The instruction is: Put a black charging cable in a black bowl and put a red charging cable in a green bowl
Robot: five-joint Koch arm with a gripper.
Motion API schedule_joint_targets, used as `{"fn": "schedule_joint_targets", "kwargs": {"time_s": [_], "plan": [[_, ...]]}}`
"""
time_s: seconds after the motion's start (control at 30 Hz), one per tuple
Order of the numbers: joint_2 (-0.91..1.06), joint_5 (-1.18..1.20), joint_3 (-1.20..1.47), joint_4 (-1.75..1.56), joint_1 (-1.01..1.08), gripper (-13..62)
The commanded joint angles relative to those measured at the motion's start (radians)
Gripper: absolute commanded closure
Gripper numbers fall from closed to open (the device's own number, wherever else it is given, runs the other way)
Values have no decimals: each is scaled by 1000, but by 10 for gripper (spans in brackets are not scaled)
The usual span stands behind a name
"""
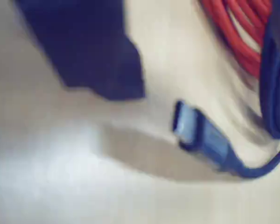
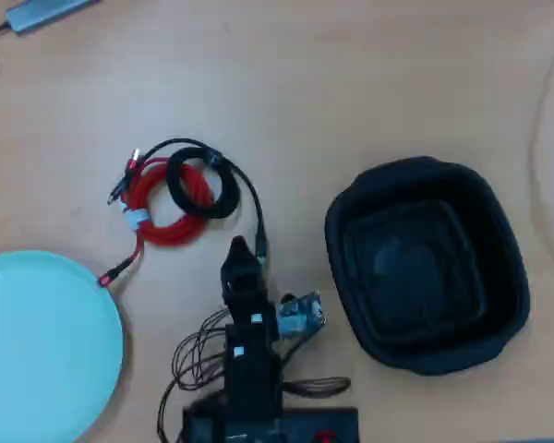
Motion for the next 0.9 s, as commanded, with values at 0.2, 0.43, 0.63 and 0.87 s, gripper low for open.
{"fn": "schedule_joint_targets", "kwargs": {"time_s": [0.2,0.43,0.63,0.87], "plan": [[-258,255,-1081,1155,-339,163],[-258,360,-1131,1155,-345,165],[-272,663,-1298,1190,-341,165],[-354,753,-1401,1193,-337,159]]}}
